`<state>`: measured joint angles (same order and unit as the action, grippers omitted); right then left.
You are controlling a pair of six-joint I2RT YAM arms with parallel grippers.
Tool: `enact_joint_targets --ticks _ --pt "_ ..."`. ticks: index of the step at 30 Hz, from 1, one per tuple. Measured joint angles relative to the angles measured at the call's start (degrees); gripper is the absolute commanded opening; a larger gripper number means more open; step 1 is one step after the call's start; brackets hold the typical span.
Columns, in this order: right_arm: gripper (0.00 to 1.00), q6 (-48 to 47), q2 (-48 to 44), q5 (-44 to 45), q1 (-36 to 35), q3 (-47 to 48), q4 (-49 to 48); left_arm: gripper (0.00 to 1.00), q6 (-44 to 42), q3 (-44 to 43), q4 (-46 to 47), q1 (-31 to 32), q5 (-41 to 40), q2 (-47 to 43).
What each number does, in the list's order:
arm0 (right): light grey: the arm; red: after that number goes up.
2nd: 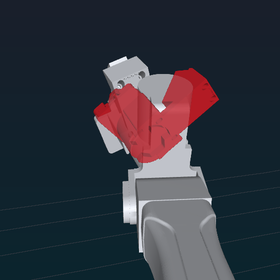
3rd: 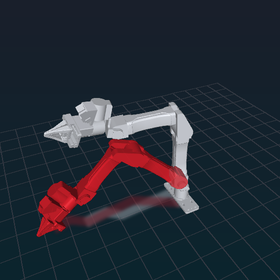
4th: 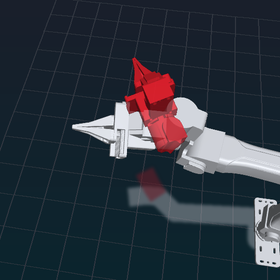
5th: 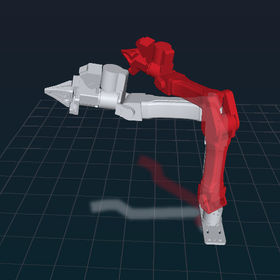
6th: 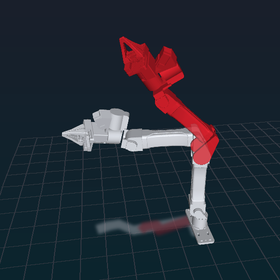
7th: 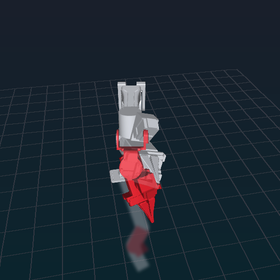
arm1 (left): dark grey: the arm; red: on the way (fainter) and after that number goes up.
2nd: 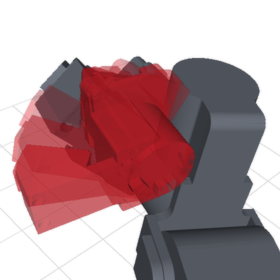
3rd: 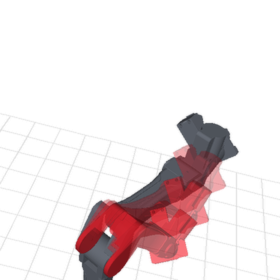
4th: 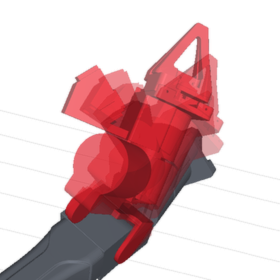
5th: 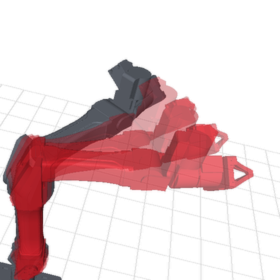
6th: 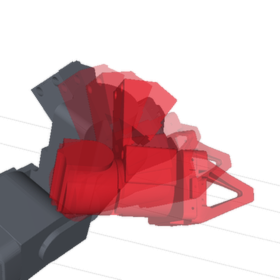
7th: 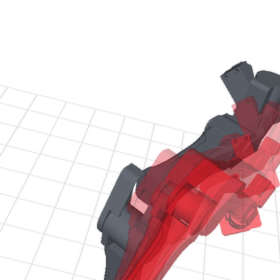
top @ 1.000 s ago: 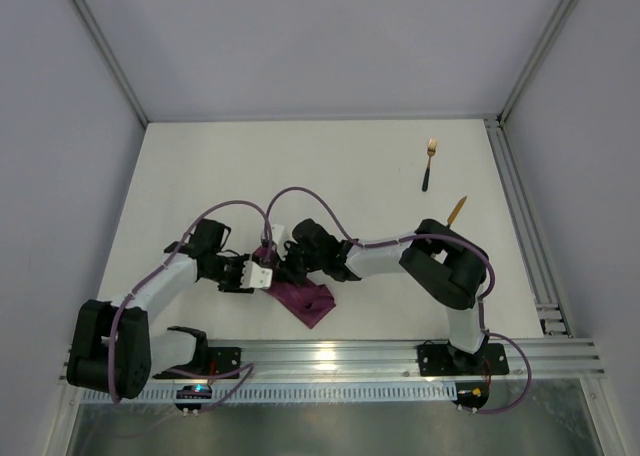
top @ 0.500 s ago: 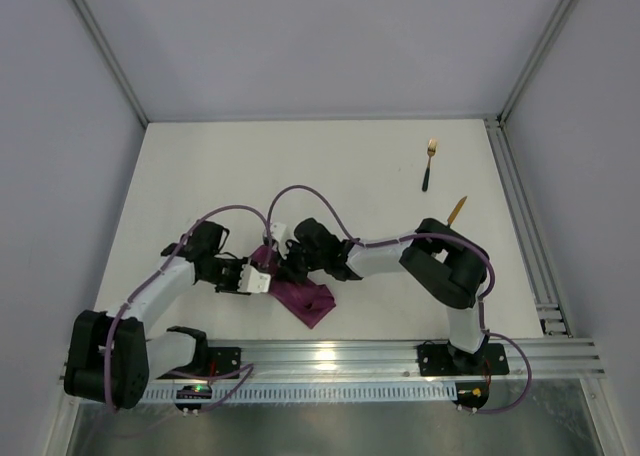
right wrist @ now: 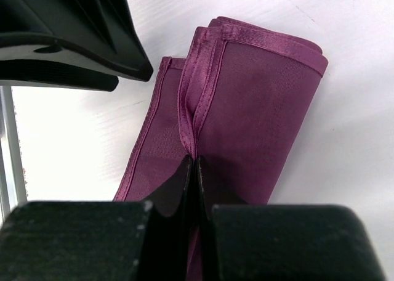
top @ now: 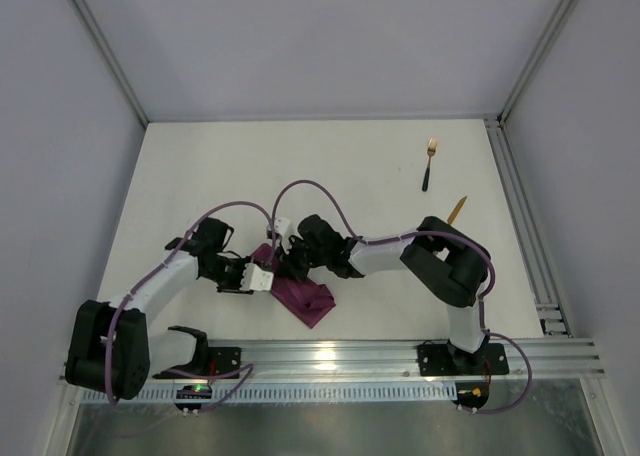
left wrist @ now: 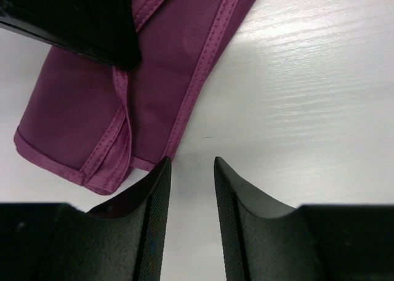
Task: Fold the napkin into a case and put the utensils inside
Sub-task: Fold the 2/3-rectangle-folded napkin at the center of the board.
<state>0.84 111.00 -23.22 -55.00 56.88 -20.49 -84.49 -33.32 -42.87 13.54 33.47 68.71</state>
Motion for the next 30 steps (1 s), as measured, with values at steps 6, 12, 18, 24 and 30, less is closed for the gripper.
enact_joint_targets --ticks 6,12,18,24,30 --pt "0.06 0.2 0.0 -0.35 0.0 0.0 -0.11 0.4 1.53 -0.02 1.42 0.0 0.0 -1.49" --pt "0.06 0.42 0.0 -0.5 0.0 0.0 -0.11 0.37 1.81 -0.09 3.82 0.0 -1.81 2.16" --pt "0.06 0.57 0.0 -0.81 0.0 0.0 -0.13 0.36 2.91 -0.33 6.19 0.11 -2.6 4.31" --pt "0.06 0.61 0.0 -1.6 0.0 0.0 -0.28 0.23 3.82 -0.33 7.37 0.68 -2.6 4.31" --pt "0.06 0.61 0.0 -1.77 0.0 0.0 -0.33 0.0 6.54 -0.33 9.53 1.07 -3.3 4.55"
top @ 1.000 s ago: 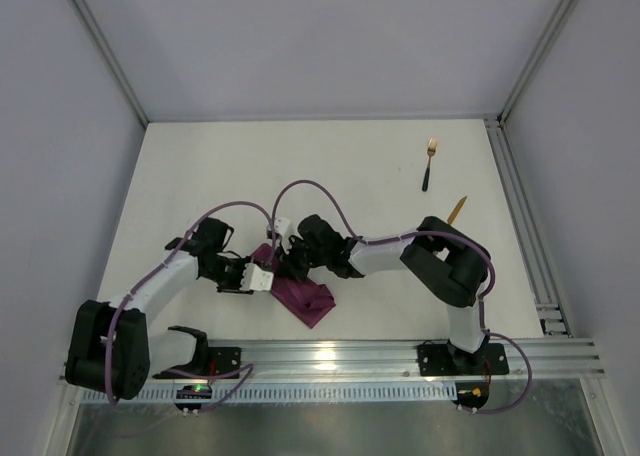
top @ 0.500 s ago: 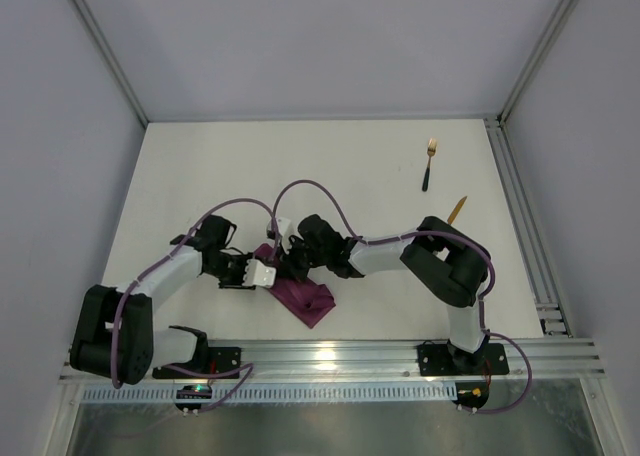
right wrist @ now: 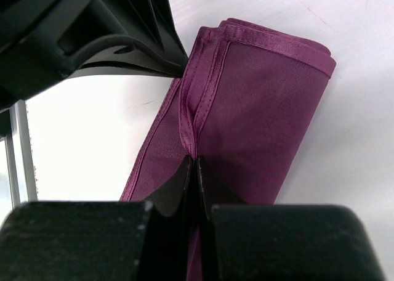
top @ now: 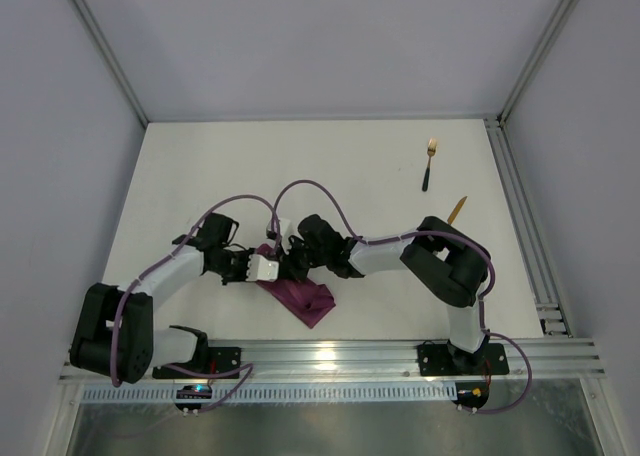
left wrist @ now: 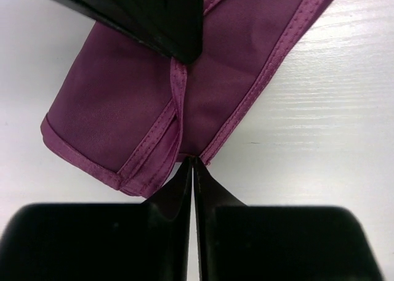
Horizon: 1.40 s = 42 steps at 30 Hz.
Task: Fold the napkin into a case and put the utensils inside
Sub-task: Fold the 2/3-rectangle-folded napkin at the center of the board.
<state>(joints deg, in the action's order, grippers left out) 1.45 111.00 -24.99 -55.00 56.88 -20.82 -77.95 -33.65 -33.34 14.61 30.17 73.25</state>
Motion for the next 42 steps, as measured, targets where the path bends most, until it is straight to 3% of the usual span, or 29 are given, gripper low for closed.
enact_joint_targets --ticks 13,16,20,26,36,42 --pt "0.06 1.95 -0.87 2.36 0.07 -0.55 0.39 0.01 8.33 -4.44 0.52 0.0 -2.71 0.87" --pt "0.06 2.67 -0.94 2.86 0.13 -0.55 0.28 0.09 9.99 -5.79 -1.92 0.0 -2.34 0.92" --pt "0.06 3.32 -2.29 3.48 0.33 -0.55 -0.44 0.31 11.37 -8.76 -7.26 -1.07 0.07 0.87" --pt "0.06 3.41 -3.43 3.82 0.66 -0.74 -1.53 0.47 11.52 -11.45 -10.58 -2.71 2.6 0.44" --pt "0.06 3.32 -3.39 3.56 0.37 -1.57 -0.9 0.55 10.93 -10.49 -3.85 -2.75 7.13 0.39" --pt "0.06 3.72 -3.32 3.08 0.37 -1.92 -1.79 0.57 5.18 -10.1 -3.13 -2.75 8.5 3.93"
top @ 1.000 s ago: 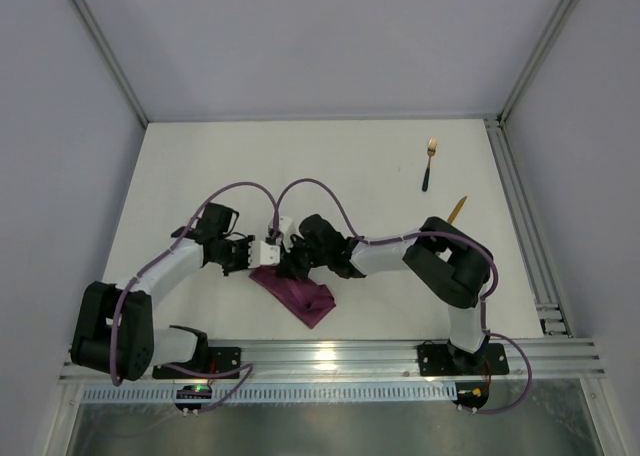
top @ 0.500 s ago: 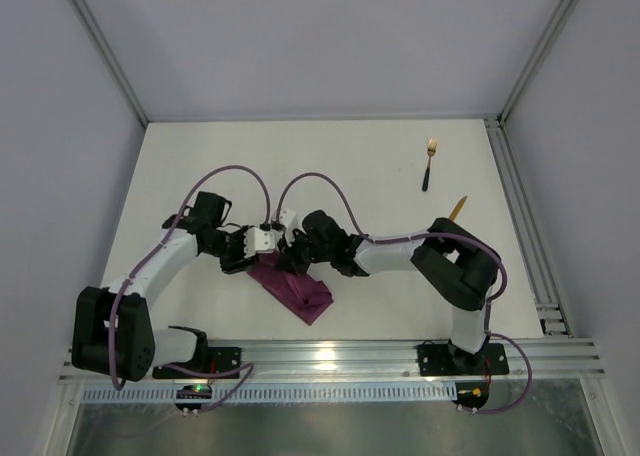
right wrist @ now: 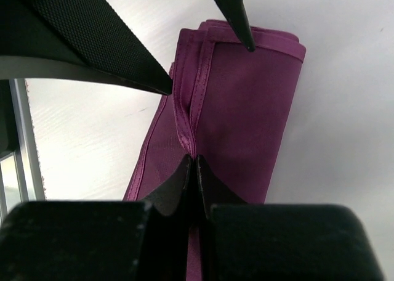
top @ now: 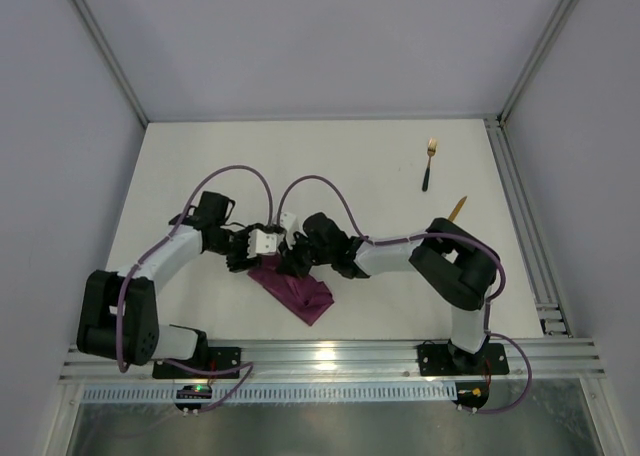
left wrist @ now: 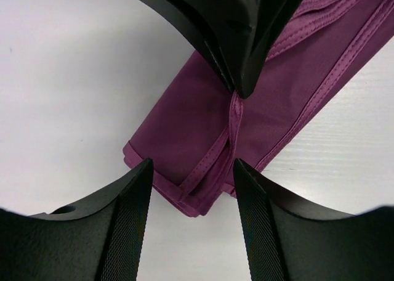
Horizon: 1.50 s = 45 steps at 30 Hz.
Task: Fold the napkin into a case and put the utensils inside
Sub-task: Fold the 2/3-rectangle-folded napkin at the center of the board.
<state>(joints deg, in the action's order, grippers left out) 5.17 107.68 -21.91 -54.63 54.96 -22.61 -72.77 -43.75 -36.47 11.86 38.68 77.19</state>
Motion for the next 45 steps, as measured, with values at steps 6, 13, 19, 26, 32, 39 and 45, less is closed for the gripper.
enact_joint_targets --ticks 6,13,19,26,32,39,45 --pt "0.06 0.61 1.51 -0.39 0.0 -0.76 -0.09 0.59 -6.23 -0.33 -2.58 -0.09 0.83 4.2" --pt "0.06 0.92 1.51 -0.79 0.0 -0.76 -1.14 0.56 -8.79 -0.04 -3.06 -0.09 0.81 4.48" --pt "0.07 1.07 1.51 -0.98 0.0 -0.76 -1.42 0.31 -8.5 0.68 -2.4 -0.09 0.15 4.52" --pt "0.33 1.14 1.51 -1.18 0.0 -0.76 -1.55 0.0 -8.09 1.6 -0.87 0.2 -1.79 4.5" --pt "0.47 1.03 -0.28 -1.11 -0.02 -1.27 1.73 0.0 -7.1 1.6 -0.87 0.33 -2.64 4.17" --pt "0.57 2.34 -14.71 2.32 -0.87 -8.02 6.47 0.0 -6.91 1.6 -1.09 0.39 -3.76 3.96" --pt "0.57 5.92 -25.27 11.72 -4.87 -13.49 12.22 0.0 -6.91 1.6 -1.7 0.39 -4.13 3.61"
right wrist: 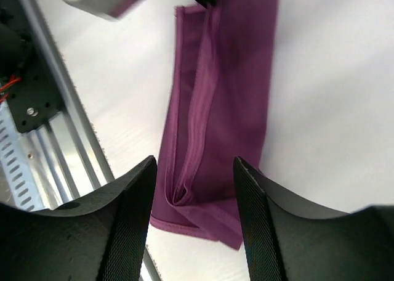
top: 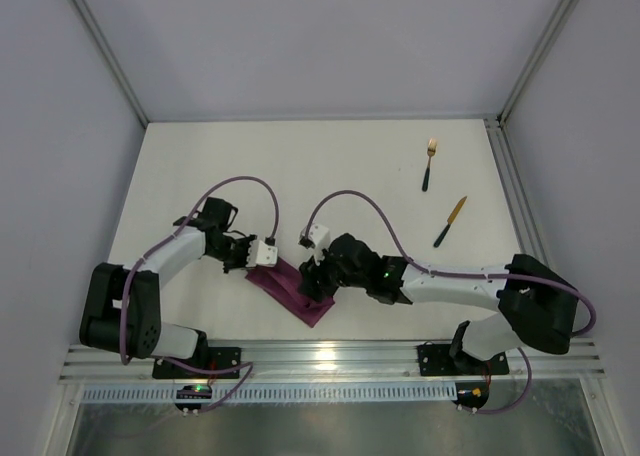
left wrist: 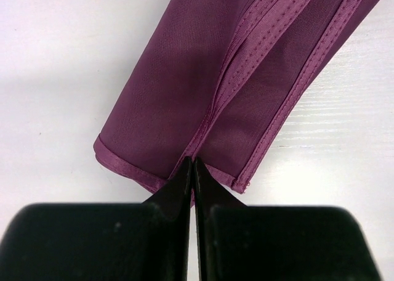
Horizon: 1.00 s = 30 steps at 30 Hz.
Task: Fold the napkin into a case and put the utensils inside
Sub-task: Fold the 2/3-rectangle-folded napkin at the center of the board, then rotate the smaller rectangle-folded napkin at the center of the board.
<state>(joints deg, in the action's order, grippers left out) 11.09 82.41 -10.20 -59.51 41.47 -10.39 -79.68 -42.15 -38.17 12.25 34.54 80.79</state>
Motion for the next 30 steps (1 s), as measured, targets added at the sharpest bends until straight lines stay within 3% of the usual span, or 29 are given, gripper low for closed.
enact_joint_targets --ticks 8,14,20,30 --pt "0.57 10.34 0.26 20.81 -12.13 0.42 12.31 0.0 0.96 0.52 -0.31 0.0 -1.86 -1.16" --pt "0.58 21.16 -0.79 26.58 -12.35 0.42 17.42 0.0 2.19 1.84 -0.48 0.0 -3.8 -2.1" --pt "0.58 30.12 -5.68 27.15 -12.31 0.24 20.22 0.0 3.89 3.65 -0.79 0.0 -5.18 -3.98" --pt "0.52 39.52 -5.09 18.1 -7.65 -8.0 14.47 0.0 7.56 5.27 -0.92 0.0 -6.8 -5.57"
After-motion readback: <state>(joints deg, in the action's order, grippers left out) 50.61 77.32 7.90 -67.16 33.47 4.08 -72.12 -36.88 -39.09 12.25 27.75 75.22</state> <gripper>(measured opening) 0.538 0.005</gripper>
